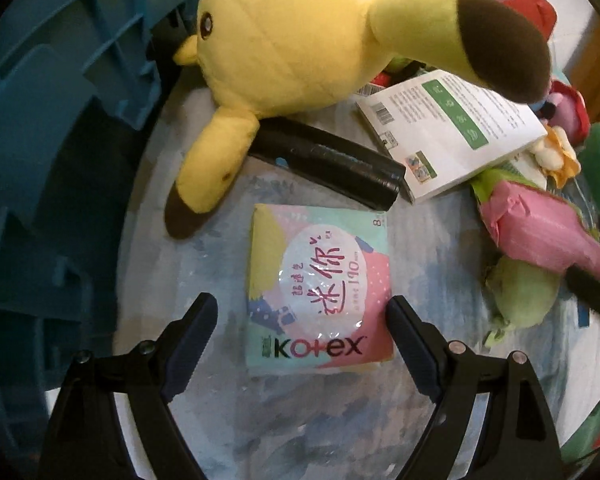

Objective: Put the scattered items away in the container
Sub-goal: 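Grasp the square Kotex pack with the left gripper while the right grasps the pink-green wipe bag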

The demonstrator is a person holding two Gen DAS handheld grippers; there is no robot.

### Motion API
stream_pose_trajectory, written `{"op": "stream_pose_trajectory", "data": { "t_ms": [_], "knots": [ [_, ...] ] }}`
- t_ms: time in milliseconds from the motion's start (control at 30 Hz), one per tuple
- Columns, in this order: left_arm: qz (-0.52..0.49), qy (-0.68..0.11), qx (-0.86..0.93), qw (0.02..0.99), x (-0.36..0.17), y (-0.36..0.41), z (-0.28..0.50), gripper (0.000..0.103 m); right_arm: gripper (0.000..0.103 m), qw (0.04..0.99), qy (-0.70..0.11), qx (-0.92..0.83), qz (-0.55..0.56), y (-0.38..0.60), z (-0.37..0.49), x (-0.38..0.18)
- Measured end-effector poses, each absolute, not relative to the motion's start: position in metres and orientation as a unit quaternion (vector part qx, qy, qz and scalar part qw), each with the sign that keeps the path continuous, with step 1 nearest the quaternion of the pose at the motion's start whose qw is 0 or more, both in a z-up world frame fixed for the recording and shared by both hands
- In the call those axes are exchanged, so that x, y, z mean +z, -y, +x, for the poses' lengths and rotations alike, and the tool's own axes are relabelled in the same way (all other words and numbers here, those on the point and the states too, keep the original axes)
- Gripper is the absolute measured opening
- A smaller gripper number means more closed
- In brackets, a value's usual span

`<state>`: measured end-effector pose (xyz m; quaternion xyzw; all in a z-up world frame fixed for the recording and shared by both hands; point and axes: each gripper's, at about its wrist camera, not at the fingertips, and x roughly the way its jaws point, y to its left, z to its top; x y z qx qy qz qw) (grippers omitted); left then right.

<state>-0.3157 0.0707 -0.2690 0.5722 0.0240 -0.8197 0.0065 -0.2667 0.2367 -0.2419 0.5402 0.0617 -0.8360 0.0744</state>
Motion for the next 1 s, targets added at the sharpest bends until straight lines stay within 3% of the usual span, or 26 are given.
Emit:
{"op": "stream_pose_trajectory", "data": {
  "t_ms": [167,567,600,633,667,767,933,1000],
  "knots": [
    [0.588,-0.015,-0.808,0.021,-0.287,-0.080,-0.322,0.086,0.103,0.077,-0.142,-0.823,0.545,-0.220,-0.276,-0.268],
    [0.581,-0.027,-0.813,0.036,-0.292,-0.086,-0.319,0.086,0.103,0.104,-0.122,-0.838,0.522,-0.225,-0.283,-0.271],
    [0.583,-0.027,-0.811,0.038,-0.295,-0.086,-0.318,0.082,0.103,0.107,-0.123,-0.838,0.522,-0.222,-0.284,-0.273],
    [0.583,-0.027,-0.811,0.038,-0.295,-0.086,-0.317,0.069,0.099,0.110,-0.121,-0.837,0.522,-0.221,-0.285,-0.274],
    [0.581,-0.030,-0.812,0.033,-0.295,-0.085,-0.315,0.069,0.088,0.110,-0.119,-0.837,0.522,-0.220,-0.286,-0.275],
    [0.582,-0.037,-0.812,0.025,-0.293,-0.086,-0.307,0.067,0.072,0.093,-0.092,-0.838,0.530,-0.231,-0.288,-0.275],
    [0.563,-0.035,-0.826,0.014,-0.275,-0.095,-0.289,0.067,0.067,0.113,0.068,-0.829,0.543,-0.278,-0.289,-0.268],
    [0.553,-0.030,-0.832,0.010,-0.265,-0.101,-0.284,0.067,0.066,0.112,0.081,-0.831,0.539,-0.284,-0.287,-0.265]
  ]
}}
